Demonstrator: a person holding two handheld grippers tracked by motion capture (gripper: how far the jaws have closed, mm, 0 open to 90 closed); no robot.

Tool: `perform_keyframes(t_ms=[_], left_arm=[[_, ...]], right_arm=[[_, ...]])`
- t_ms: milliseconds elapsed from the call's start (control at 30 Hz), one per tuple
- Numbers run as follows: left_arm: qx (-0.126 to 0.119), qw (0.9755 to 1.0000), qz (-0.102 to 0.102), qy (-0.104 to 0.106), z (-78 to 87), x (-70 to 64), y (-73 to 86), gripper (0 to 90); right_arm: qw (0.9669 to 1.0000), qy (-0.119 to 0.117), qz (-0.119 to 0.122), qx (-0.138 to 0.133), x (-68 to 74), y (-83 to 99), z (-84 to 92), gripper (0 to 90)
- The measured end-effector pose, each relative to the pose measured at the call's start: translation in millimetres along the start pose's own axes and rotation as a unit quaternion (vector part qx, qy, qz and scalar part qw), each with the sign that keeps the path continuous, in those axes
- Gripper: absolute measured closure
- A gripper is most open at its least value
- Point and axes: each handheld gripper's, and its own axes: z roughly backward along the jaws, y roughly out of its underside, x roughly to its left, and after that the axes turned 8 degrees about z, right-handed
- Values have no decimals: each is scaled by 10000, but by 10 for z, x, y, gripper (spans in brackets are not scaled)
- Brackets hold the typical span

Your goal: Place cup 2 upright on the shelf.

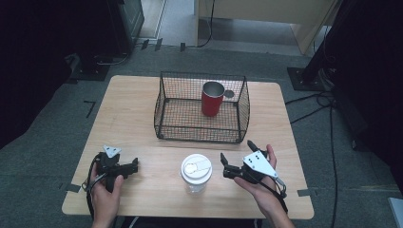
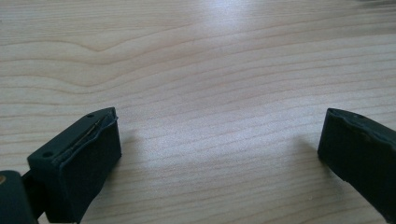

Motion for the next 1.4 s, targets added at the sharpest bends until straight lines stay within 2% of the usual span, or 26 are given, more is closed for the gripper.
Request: perform_keyframes(t_ms=[333,500,633,733,900,1233,1400], left_arm=[[-1,10000,1,1,0,0,0,0],[-2,10000,2,1,0,0,0,0],[-3,10000,3,1,0,0,0,0],[0,10000,0,1,0,0,0,0],[-1,10000,0,1,0,0,0,0],[-1,10000,2,1,0,0,0,0],[-3,10000,4,1,0,-1,0,0]], right_arm=[[9991,-318,-153,233,199,273,179,0],[9984,-484,-149,260,278,316,220,0],[9972,-695,-99,262,361,319,237,0],[9951,-952,-36,263,425,313,248,0],[9925,-1204,76,206,511,300,256,0],[9900,-1394,138,185,566,294,275,0],[9871,-1582,201,153,637,289,295,0]])
